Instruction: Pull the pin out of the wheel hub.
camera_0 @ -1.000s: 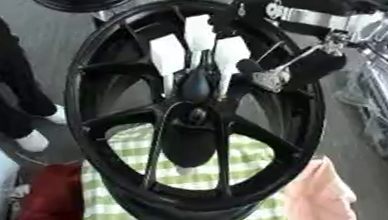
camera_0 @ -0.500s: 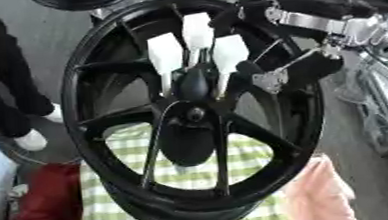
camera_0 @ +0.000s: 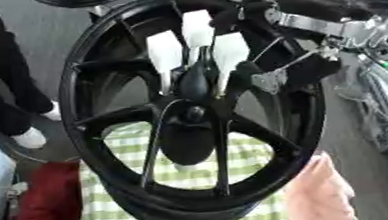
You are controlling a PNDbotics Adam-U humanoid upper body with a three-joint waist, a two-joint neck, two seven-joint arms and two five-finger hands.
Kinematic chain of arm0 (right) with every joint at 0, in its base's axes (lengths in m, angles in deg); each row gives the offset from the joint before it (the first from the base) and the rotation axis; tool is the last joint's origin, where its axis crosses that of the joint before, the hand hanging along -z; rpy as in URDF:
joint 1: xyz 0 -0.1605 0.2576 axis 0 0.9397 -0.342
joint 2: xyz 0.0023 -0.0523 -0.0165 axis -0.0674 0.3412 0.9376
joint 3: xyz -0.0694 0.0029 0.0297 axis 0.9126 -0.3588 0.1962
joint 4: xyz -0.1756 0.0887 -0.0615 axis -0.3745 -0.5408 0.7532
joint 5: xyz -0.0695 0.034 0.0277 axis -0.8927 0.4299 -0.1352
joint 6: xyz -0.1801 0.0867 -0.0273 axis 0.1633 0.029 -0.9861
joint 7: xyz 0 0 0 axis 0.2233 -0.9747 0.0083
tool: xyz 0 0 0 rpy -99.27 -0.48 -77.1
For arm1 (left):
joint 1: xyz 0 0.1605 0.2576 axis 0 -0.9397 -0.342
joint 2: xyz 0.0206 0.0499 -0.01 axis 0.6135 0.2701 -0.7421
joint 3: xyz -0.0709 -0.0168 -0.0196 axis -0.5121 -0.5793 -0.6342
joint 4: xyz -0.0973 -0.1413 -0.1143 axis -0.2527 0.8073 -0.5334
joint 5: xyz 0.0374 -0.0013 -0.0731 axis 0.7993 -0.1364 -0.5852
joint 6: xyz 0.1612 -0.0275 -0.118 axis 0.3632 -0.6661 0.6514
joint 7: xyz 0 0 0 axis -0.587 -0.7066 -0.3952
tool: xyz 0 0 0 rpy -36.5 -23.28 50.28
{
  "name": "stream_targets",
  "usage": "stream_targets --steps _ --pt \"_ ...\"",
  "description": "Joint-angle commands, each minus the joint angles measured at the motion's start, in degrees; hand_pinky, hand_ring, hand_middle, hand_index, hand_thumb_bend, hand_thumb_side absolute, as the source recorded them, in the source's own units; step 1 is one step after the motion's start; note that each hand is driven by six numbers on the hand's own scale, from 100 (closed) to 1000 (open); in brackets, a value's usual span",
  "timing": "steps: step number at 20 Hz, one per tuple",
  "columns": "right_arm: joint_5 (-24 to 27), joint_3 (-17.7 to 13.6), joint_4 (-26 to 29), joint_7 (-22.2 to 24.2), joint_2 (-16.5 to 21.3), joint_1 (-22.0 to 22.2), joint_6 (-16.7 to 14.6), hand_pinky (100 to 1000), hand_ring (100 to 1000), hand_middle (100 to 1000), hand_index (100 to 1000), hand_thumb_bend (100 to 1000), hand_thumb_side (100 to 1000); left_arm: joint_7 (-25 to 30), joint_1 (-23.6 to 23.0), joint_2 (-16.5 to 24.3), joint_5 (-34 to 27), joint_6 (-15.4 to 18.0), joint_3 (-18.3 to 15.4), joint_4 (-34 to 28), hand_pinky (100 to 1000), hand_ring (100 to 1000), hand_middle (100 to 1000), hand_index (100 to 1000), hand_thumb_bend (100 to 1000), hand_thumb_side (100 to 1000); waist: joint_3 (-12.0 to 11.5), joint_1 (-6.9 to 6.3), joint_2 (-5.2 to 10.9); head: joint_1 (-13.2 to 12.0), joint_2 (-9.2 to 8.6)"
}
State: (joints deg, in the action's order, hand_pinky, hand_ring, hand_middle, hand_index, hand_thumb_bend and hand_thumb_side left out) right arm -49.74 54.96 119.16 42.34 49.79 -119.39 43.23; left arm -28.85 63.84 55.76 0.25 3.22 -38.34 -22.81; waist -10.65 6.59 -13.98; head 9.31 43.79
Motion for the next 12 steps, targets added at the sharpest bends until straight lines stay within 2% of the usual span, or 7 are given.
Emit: stream_targets --steps 1,12 --pt "-0.59 -1.26 0.93 -1.03 1.13 -0.76 0.19 1000 941 822 944 100 135 0.08 0.63 1.05 0.21 -0.16 0.03 -0.61 602 613 795 773 211 841 -0.07 -0.29 0.46 0.44 0.33" --pt "-1.56 -1.48 0.93 -1.51 1.77 -0.68 1.29 1000 938 825 943 100 157 0.43 0.79 1.01 0.16 -0.29 0.29 -0.61 602 612 795 771 207 844 -0.83 -0.24 -0.04 1.88 0.33"
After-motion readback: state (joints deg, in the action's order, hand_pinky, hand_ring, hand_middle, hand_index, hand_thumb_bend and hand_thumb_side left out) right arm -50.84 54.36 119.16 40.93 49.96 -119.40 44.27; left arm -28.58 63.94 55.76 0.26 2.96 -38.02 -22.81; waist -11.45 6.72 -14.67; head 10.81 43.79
